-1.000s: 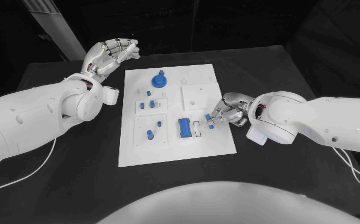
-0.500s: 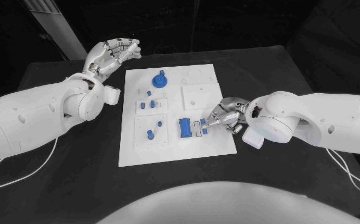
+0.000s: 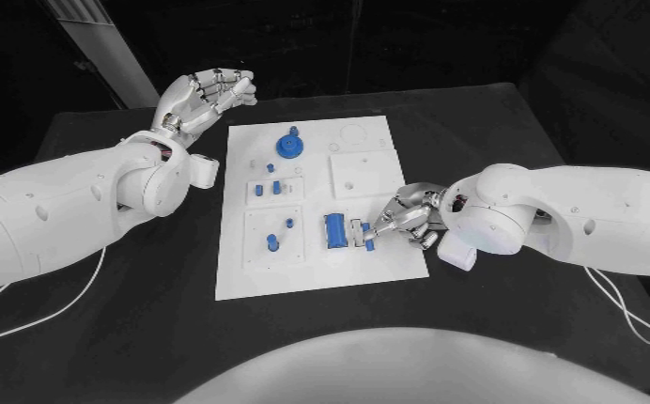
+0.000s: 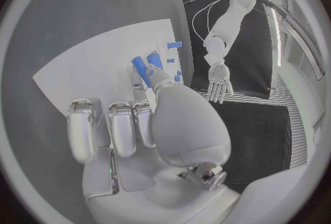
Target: Assemble the parts on the task board
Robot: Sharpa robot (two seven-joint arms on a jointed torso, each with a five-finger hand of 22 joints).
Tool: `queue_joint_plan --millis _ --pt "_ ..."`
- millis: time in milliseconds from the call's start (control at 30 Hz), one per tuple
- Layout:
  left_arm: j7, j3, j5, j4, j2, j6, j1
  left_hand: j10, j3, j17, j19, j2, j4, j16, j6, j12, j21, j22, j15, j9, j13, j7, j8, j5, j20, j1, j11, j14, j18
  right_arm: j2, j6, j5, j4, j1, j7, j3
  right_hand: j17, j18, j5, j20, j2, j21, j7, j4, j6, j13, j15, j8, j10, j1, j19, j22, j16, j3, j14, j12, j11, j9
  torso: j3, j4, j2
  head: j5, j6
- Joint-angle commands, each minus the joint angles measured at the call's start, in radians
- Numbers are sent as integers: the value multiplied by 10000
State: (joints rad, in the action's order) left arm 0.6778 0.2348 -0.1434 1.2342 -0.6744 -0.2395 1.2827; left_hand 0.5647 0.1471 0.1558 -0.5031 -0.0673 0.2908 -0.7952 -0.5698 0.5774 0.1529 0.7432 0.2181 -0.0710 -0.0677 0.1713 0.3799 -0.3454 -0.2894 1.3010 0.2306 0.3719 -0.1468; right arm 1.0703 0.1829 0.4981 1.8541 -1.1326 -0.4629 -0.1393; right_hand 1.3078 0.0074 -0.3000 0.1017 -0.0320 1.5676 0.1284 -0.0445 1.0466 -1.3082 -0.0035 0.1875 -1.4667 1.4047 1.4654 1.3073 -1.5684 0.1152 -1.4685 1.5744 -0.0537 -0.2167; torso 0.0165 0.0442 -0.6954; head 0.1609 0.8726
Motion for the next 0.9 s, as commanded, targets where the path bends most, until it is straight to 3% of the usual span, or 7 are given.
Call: queue_joint_plan --millis 33,700,900 --pt "1182 -6 24 0 7 117 10 -43 59 -6 -20 -75 13 -30 59 23 -62 -8 19 14 9 995 67 -59 6 3 18 -61 196 -52 -92 -95 -49 -10 -308 1 2630 -74 60 65 14 32 -109 -70 182 -2626 37 -52 -1041 -109 1054 2634 -24 7 -1023 -36 -2 -5 -2 -9 -3 6 0" --pt "1176 -6 24 20 -12 124 2 -41 63 -16 -18 -81 13 -38 63 33 -63 -10 19 14 9 994 74 -62 6 6 17 -63 197 -440 350 345 -322 -10 -569 1 2630 -74 228 51 35 32 -119 -168 261 -2626 18 -144 -1041 -327 1054 2634 -24 -48 -1023 -36 13 55 2 -3 -9 -13 0" --pt "1175 -6 24 21 -8 126 2 -41 63 -16 -18 -81 13 -38 63 33 -63 -10 19 14 9 994 74 -62 6 6 17 -63 197 -502 461 513 -341 -10 -595 1 2630 -74 467 44 71 32 -126 -252 318 -2626 11 -210 -1041 -480 1054 2634 -24 -122 -1023 -36 18 98 1 -10 -12 -21 0"
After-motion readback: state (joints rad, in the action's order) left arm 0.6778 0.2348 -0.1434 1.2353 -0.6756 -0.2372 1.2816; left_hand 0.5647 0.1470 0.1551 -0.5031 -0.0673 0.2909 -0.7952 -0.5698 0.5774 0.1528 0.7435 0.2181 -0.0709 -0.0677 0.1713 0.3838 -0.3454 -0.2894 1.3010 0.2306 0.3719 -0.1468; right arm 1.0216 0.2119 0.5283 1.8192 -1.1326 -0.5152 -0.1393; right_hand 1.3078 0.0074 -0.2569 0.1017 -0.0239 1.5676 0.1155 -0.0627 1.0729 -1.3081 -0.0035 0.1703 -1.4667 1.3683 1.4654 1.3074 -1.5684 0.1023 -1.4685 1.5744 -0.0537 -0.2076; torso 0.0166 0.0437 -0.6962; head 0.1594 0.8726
